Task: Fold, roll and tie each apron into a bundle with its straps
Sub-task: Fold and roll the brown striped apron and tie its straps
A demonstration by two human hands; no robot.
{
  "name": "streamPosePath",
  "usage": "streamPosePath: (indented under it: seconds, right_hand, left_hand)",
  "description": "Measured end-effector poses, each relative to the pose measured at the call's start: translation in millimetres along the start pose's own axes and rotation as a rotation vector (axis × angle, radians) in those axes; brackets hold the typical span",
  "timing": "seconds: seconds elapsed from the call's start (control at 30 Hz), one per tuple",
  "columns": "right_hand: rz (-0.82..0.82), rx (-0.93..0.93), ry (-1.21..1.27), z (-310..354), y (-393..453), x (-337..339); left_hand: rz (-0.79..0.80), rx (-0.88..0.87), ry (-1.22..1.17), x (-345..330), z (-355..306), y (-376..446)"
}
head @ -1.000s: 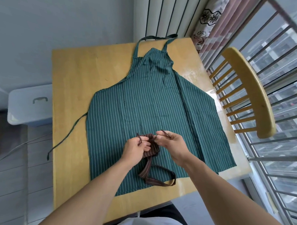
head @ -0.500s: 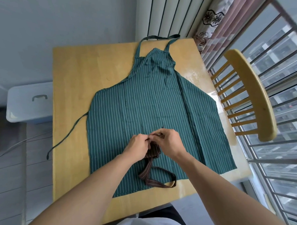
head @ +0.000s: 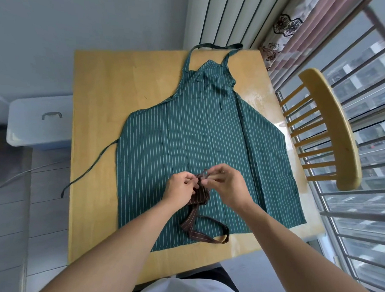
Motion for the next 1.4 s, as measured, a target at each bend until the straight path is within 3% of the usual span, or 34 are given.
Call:
streamPosePath:
  seconds: [0.1,0.17,0.5,0.83,0.97,1.23,1.4]
  right_hand:
    - [0.132,0.205,-0.374,20,4,-13]
    - [0.151,0.267,-0.475,32,10,-18]
    - [0.073,-0.003,-0.173,5,33,-19]
    - [0.272,0.172,-0.641,17,17,-25]
    - [0.188,0.181,-0.653,17,15,-24]
    - [0.239,0.212,-0.879,11,8,-37]
    - [0.279,0.132,-0.800,1,10,-34]
  left_hand:
    - [0.040,-0.023,0.055,-4,-1,-1]
    - [0.071,-0.028,0.037,-6,1,-1]
    - [0.153,-0.050,0.024,-3,4,2]
    - [0.156,-0.040,0.044,-3,3,2]
    - [0.139,-0.056,0.028,-4,2,0]
    - [-0.103,0.007,-0.064,3,7,-13]
    - [-0.303,0.157,-0.221,10,21,-25]
Point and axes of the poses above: each hand's wrist, its own y-axis towards the middle knuckle, its own x-axis out of the back of the hand, z = x × y, the point moved 9 cm from there along y, towards the middle knuckle, and after that the axes turned 5 degrees about y, right-handed, at the moved point
